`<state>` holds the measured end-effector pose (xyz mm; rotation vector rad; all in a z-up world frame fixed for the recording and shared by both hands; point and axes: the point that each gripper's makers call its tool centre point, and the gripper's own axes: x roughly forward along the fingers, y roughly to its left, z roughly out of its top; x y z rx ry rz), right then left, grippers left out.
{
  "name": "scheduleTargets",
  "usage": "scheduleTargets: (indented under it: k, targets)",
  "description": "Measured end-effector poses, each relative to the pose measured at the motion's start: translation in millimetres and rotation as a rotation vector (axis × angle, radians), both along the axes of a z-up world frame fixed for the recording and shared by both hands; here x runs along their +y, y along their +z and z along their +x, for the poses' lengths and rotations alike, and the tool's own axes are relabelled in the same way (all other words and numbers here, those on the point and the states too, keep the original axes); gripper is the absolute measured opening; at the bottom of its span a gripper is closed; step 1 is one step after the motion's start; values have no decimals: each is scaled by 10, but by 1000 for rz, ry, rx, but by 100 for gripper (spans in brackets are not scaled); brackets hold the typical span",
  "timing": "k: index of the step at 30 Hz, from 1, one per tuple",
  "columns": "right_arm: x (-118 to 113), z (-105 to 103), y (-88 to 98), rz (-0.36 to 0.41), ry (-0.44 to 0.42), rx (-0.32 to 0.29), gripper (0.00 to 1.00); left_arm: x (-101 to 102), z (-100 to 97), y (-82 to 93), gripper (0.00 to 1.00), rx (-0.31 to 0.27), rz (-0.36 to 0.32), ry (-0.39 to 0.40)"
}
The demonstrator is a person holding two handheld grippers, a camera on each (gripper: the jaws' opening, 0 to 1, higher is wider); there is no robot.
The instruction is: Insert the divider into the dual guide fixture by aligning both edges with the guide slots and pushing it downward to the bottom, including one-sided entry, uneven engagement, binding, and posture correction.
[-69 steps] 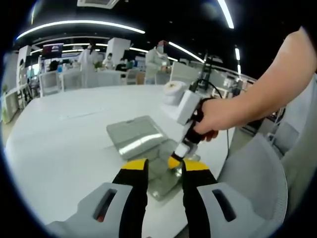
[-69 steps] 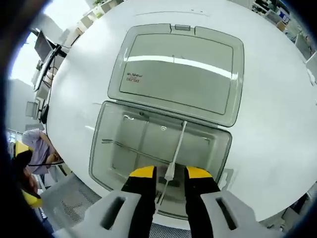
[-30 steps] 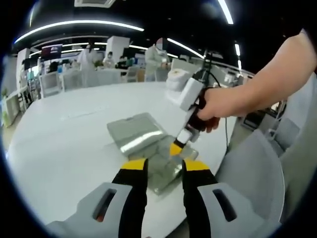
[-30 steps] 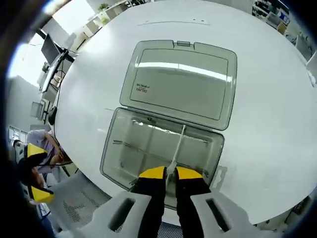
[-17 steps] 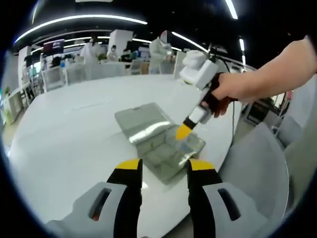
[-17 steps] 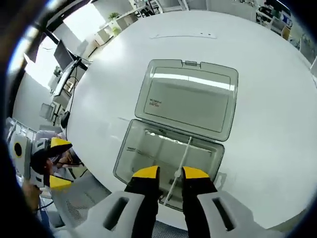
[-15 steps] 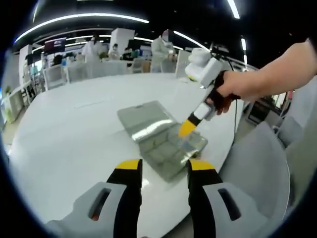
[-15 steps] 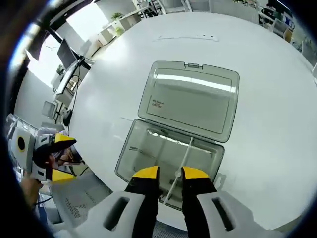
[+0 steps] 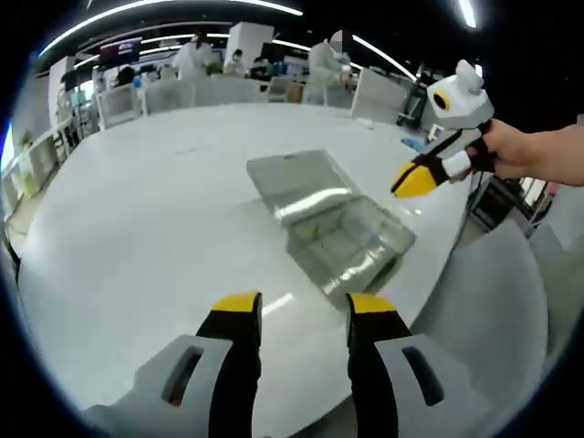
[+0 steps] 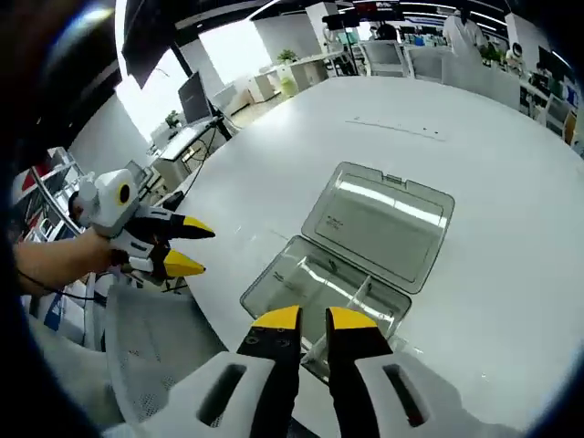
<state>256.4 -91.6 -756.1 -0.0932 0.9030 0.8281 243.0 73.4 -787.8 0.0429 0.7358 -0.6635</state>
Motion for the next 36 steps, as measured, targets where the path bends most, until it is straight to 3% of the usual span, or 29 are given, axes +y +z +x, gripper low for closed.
scheduleTargets:
  k: [4,8,11,16,26,36]
  targets:
    - [-130,-70,35,0,31,-62,1,7,1,-134,35,42,51,7]
    - [-219,-103,136,67,33,-131,0,5,-18,-259,37,105,104,19]
    - [-296,-122,202,88,54,-197,0,-6,19,-317,38,120,134,23]
    - [-399,-166,247,134,37,-221,0,-29,13,-385,39,169,165,39]
    - [-495,-294,209,75,113,-311,10,-61,96,-468,41,228,211,92]
    - [-509,-380,199,81,141,-339,16,-122,138,-563,41,286,267,133]
